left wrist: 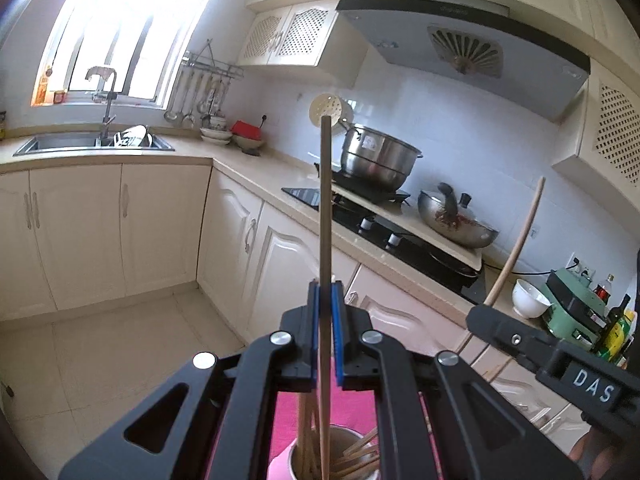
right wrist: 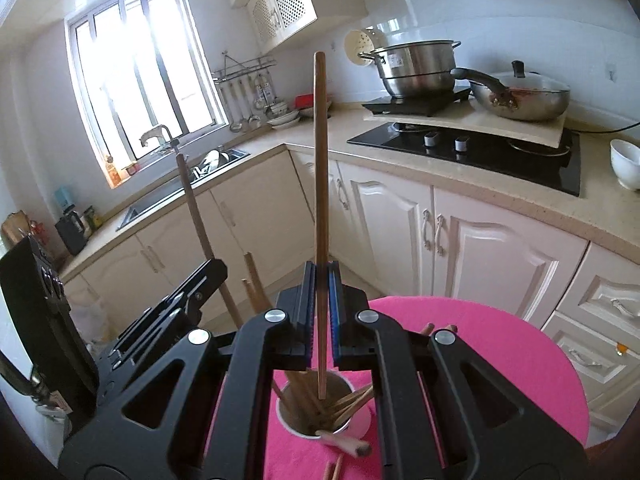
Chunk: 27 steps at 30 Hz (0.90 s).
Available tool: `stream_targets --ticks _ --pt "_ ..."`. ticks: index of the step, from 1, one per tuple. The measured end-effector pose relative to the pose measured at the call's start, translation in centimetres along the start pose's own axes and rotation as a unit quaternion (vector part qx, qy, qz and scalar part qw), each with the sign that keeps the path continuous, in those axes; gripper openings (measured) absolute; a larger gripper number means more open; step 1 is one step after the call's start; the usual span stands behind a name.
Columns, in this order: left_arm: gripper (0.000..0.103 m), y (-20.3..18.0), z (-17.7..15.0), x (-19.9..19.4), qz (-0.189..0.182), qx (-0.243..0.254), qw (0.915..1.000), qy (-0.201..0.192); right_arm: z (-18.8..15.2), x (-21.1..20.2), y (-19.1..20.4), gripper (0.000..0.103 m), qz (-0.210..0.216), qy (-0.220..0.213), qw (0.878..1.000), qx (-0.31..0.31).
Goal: Organize utensils
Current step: 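Carry the left tool's chopstick into the pink cup and open it while the right tool releases its own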
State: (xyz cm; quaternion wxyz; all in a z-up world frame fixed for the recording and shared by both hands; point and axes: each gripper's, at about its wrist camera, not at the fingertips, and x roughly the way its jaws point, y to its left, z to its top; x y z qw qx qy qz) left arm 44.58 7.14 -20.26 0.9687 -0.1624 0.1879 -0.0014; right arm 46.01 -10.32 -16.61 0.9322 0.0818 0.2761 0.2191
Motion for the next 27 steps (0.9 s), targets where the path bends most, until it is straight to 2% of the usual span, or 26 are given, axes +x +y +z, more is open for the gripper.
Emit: stream_targets --ticks 7,20,21,23,27 --pt "0.006 0.9 -1.6 1.0 0.010 0.006 0.9998 0.016 -0.8 1.6 0.1 0.006 -0.013 0.003 1.000 -0.013" --pt "0.007 1.0 -4.2 1.2 -0.006 0.016 0.9976 0.067 -1.7 2.8 0.4 0.007 -0.020 0.025 0.999 -0.038" --pt "0.008 1.0 -4.2 1.2 -0.007 0.013 0.9969 0.077 -1.7 2.9 0.3 0.007 -0.020 0.027 0.999 -0.038" --pt "0.025 1.1 -4.2 1.1 -0.006 0.008 0.9965 0.082 -1.8 2.8 0.3 0.007 -0.020 0.028 0.999 -0.038" --pt "0.026 1.0 -4.1 0.6 0.000 0.007 0.9963 0.086 -1.8 2.8 0.5 0.007 -0.019 0.033 0.998 -0.040"
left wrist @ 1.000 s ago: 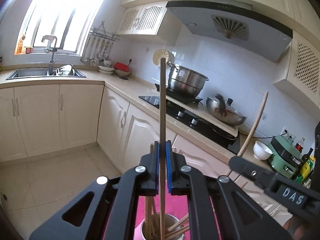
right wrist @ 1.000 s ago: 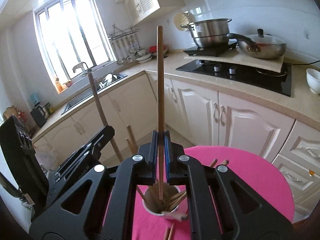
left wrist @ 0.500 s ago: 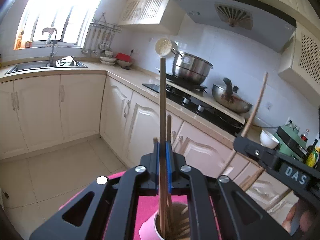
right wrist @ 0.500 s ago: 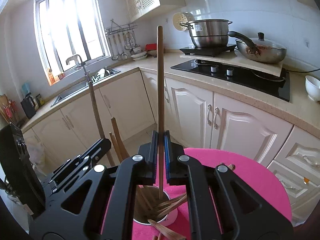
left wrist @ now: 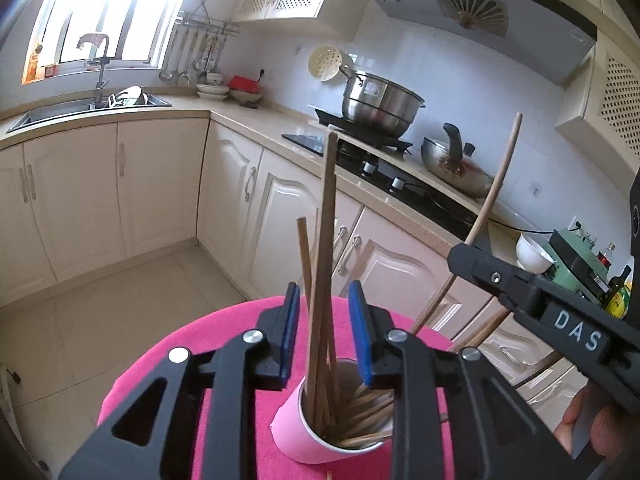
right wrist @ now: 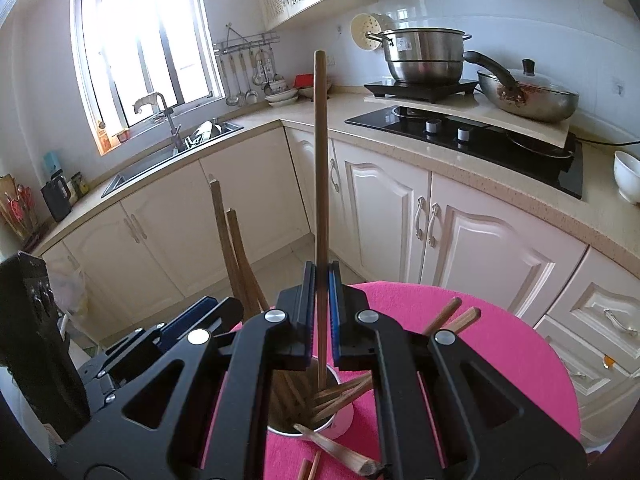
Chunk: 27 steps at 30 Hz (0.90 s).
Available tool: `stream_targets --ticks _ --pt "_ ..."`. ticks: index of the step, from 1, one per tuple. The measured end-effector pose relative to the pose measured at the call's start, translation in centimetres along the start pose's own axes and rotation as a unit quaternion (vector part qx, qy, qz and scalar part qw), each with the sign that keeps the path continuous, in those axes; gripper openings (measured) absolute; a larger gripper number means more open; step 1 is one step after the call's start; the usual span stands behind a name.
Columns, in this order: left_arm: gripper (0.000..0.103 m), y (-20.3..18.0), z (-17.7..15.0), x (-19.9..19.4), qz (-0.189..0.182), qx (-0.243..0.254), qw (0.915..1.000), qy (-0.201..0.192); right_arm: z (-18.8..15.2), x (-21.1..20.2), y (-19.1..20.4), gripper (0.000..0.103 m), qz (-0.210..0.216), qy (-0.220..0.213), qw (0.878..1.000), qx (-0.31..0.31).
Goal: Organize utensils
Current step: 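Carry the left tool's chopstick into the pink cup and open it while the right tool releases its own, then lower both open tools toward the last two chopsticks beside the pink cup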
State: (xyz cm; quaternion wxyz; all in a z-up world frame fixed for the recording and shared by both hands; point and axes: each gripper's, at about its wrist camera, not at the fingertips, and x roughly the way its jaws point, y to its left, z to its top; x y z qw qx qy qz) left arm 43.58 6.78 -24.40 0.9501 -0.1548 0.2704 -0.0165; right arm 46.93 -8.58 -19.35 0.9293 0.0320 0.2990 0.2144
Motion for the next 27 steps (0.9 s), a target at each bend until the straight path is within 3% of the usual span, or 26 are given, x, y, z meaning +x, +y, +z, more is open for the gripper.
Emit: stream_targets --ticks 6,16,20,27 --pt "0.034 -0.2 0.4 -1.1 0.021 0.004 0.9998 0.003 -0.1 -0.1 0.1 0.007 0.002 0.009 1.000 0.001" --pt "0.034 -0.4 0.9 -3.6 0.051 0.012 0.9986 0.006 -0.4 -1.3 0.7 0.009 -0.006 0.021 1.000 0.005" --pt "0.040 -0.8 1.3 -4.9 0.052 0.010 0.9986 0.004 -0.3 -2.6 1.0 0.028 -0.008 0.016 1.000 0.005" --pt "0.040 -1.6 1.3 -7.7 0.060 0.015 0.9981 0.006 0.2 -5.7 1.4 0.029 -0.005 0.007 1.000 0.002"
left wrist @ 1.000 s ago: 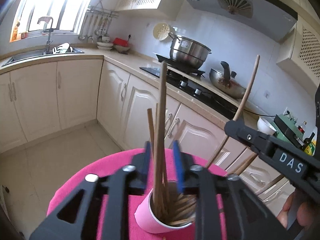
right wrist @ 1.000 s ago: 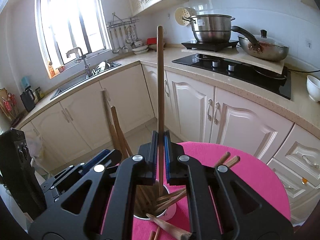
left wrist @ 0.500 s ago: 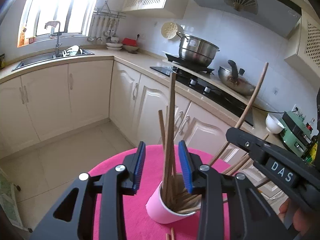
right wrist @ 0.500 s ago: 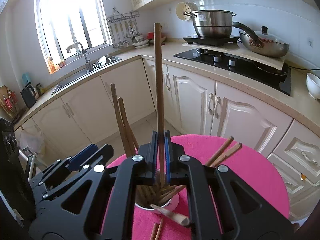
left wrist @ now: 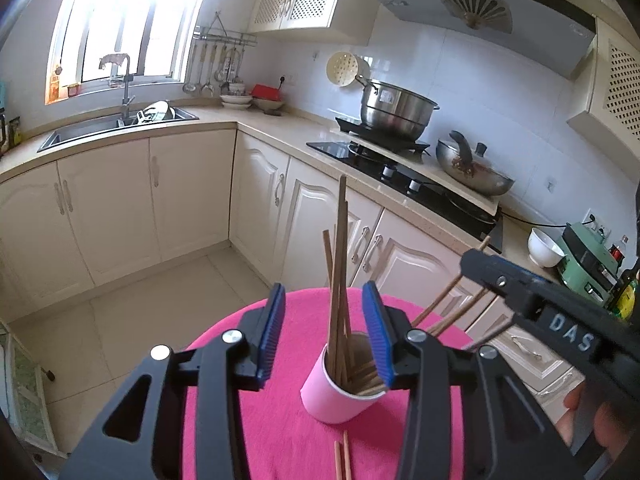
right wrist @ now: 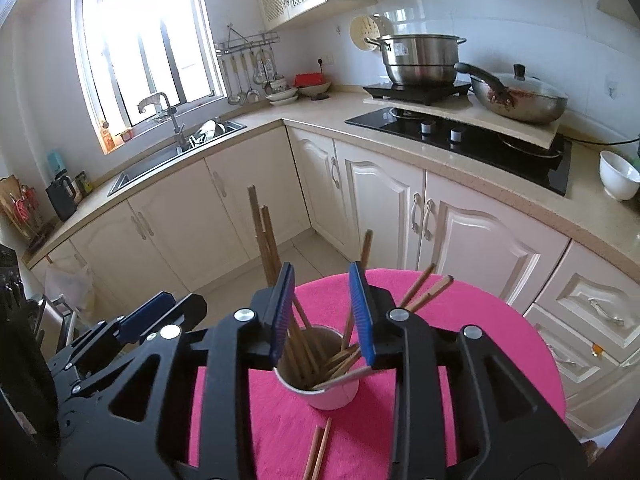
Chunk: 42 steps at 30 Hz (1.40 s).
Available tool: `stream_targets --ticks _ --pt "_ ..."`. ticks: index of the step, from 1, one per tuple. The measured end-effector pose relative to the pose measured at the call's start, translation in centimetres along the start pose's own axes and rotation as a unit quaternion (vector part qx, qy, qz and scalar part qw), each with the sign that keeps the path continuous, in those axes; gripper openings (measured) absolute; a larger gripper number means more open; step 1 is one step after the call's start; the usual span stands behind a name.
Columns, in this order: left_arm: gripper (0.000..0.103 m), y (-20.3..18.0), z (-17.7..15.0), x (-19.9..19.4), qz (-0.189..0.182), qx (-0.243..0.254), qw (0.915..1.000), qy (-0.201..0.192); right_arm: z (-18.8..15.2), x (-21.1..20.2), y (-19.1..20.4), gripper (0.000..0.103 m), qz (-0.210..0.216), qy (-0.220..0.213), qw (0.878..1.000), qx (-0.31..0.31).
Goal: Organize utensils
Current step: 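Lower both open tools toward the last two chopsticks beside the pink cup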
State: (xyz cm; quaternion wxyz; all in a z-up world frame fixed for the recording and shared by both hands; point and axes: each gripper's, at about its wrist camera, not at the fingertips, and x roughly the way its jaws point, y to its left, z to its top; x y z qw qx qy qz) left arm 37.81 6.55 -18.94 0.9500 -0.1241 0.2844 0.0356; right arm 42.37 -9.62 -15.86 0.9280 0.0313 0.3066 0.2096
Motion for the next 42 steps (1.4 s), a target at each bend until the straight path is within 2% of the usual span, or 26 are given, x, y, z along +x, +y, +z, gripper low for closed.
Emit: stream_targets --ticks 2,4,6,10,13,15,16,20,24,30,32,34,38,42 --pt "0.040 0.0 -0.2 -0.9 0.004 0.002 1.0000 0.006 -0.1 -1.4 0.1 0.030 -0.001 0.000 1.000 -0.008" --pt "0.045 0.1 -0.6 -1.7 0.009 0.002 0.9998 0.016 -0.4 -2.7 -0.1 0.031 -0.002 0.000 1.000 -0.015" --pt "0.048 0.4 -1.5 -2.3 0.011 -0.011 0.9993 0.035 -1.1 -4.2 -0.4 0.040 -0.007 0.000 1.000 -0.021" --pt "0.048 0.6 -4.6 -2.0 0.011 -0.026 0.9941 0.105 -3.1 -6.8 -1.8 0.044 -0.027 0.005 0.999 -0.022" --pt "0.048 0.1 -8.4 0.0 0.016 -0.008 0.9813 0.192 -5.1 -7.0 -3.1 0.044 -0.034 0.034 0.999 -0.011" --pt "0.048 -0.2 -10.2 1.1 0.016 -0.001 0.9736 0.228 -7.0 -6.6 -3.9 0.044 -0.038 0.063 0.997 -0.005" --pt "0.048 -0.5 -11.5 2.0 0.021 0.011 0.9662 0.257 -8.2 -6.2 -4.4 0.044 -0.040 0.080 0.996 0.004" --pt "0.048 -1.4 -14.8 3.9 0.030 0.047 0.9499 0.308 -12.4 -4.9 -5.9 0.044 -0.046 0.140 0.989 0.033" --pt "0.048 -1.9 -17.4 5.1 0.033 0.064 0.9386 0.338 -15.5 -4.2 -6.7 0.043 -0.044 0.178 0.982 0.052" --pt "0.048 -2.6 -19.6 6.6 0.048 0.096 0.9256 0.363 -17.7 -3.9 -7.0 0.043 -0.043 0.202 0.977 0.053" --pt "0.048 -2.7 -19.7 6.7 0.052 0.097 0.9267 0.359 -17.9 -3.7 -7.1 0.043 -0.044 0.206 0.976 0.054" --pt "0.048 -2.6 -19.8 6.9 0.067 0.100 0.9242 0.362 -17.7 -3.6 -7.5 0.043 -0.045 0.208 0.975 0.055" --pt "0.049 -2.5 -19.7 7.3 0.060 0.097 0.9219 0.370 -17.7 -3.3 -7.7 0.043 -0.046 0.213 0.974 0.056" --pt "0.049 -2.9 -19.5 8.3 0.078 0.107 0.9136 0.385 -17.8 -2.8 -7.7 0.043 -0.042 0.220 0.973 0.060"
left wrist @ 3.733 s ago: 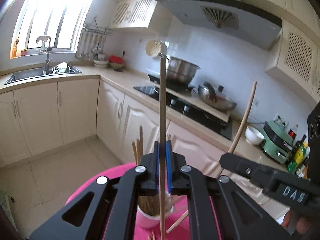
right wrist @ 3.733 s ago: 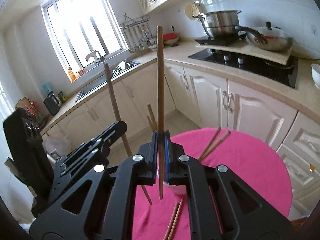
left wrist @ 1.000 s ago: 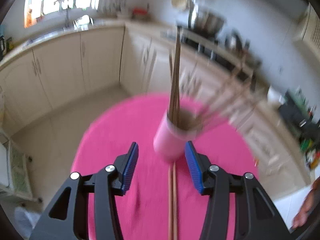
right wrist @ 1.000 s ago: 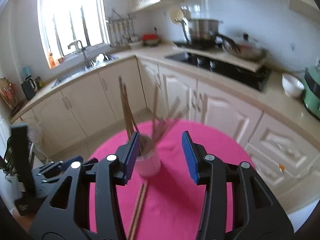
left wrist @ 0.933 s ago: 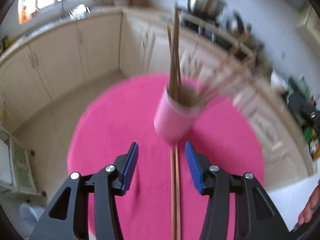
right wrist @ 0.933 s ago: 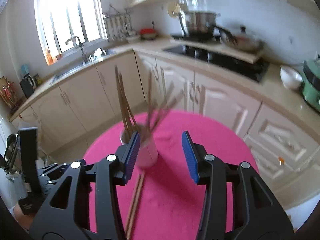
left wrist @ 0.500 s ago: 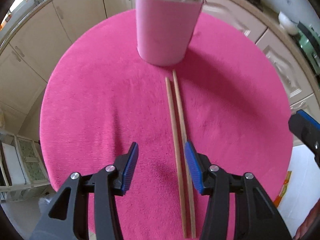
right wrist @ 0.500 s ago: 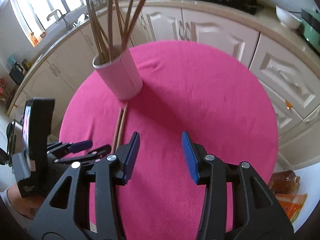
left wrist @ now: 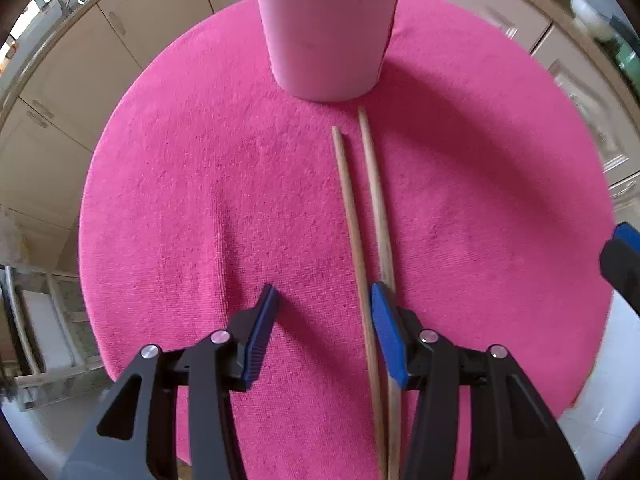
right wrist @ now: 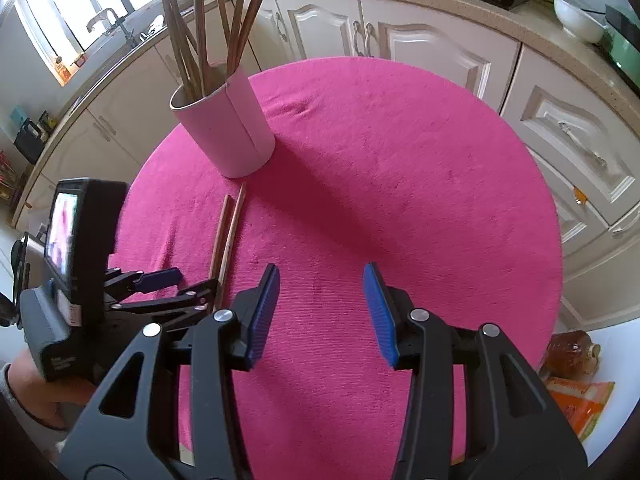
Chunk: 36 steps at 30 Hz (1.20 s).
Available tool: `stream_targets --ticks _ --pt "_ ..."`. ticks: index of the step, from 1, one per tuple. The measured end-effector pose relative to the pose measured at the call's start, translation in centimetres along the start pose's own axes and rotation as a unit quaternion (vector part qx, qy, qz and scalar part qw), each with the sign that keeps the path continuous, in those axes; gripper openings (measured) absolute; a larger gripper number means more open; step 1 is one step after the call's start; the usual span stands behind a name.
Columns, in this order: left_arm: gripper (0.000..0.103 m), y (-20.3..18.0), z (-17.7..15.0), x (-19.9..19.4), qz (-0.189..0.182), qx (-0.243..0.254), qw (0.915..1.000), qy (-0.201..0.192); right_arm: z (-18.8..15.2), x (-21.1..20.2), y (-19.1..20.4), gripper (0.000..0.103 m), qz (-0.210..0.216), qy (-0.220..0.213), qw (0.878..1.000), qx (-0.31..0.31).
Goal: Organize utensils
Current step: 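Lower both open tools toward the last two chopsticks beside the pink cup, then close the left tool on one chopstick while the right tool grasps the other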
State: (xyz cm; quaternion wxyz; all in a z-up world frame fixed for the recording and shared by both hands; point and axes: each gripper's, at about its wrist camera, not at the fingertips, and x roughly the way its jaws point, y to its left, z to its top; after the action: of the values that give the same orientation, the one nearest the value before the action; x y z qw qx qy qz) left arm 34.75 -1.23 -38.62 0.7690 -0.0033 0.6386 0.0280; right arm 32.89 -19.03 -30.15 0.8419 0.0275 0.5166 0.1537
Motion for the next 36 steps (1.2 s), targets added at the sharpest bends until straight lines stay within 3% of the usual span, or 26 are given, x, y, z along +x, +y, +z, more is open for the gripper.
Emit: stream_targets --ticks 17,19,21,24,28,35,36 --pt "0.048 -0.2 0.0 0.2 0.002 -0.006 0.9999 -0.012 0.2 1.8 0.7 0.043 0.006 0.031 1.000 0.002" --pt "0.039 0.0 -0.1 0.0 -0.003 -0.005 0.9999 -0.015 0.3 2.1 0.6 0.043 0.007 0.037 0.999 0.008" --pt "0.010 0.4 -0.2 -0.2 -0.011 -0.008 0.9996 -0.023 0.4 2.5 0.7 0.043 0.009 0.043 0.999 0.012" --pt "0.008 2.0 -0.2 -0.2 -0.049 -0.037 0.9979 -0.020 0.6 3.2 0.9 0.043 0.016 0.055 0.998 0.018" --pt "0.008 5.0 -0.3 -0.2 -0.122 -0.105 0.9869 -0.010 1.1 4.7 1.7 0.043 0.030 0.077 0.996 0.025" --pt "0.008 6.2 -1.1 -1.8 -0.153 -0.103 0.9825 -0.028 2.4 7.9 4.9 0.036 0.057 0.118 0.991 0.017" --pt "0.002 6.4 -1.3 -1.8 -0.151 -0.103 0.9828 -0.029 2.6 8.2 5.3 0.036 0.059 0.121 0.991 0.015"
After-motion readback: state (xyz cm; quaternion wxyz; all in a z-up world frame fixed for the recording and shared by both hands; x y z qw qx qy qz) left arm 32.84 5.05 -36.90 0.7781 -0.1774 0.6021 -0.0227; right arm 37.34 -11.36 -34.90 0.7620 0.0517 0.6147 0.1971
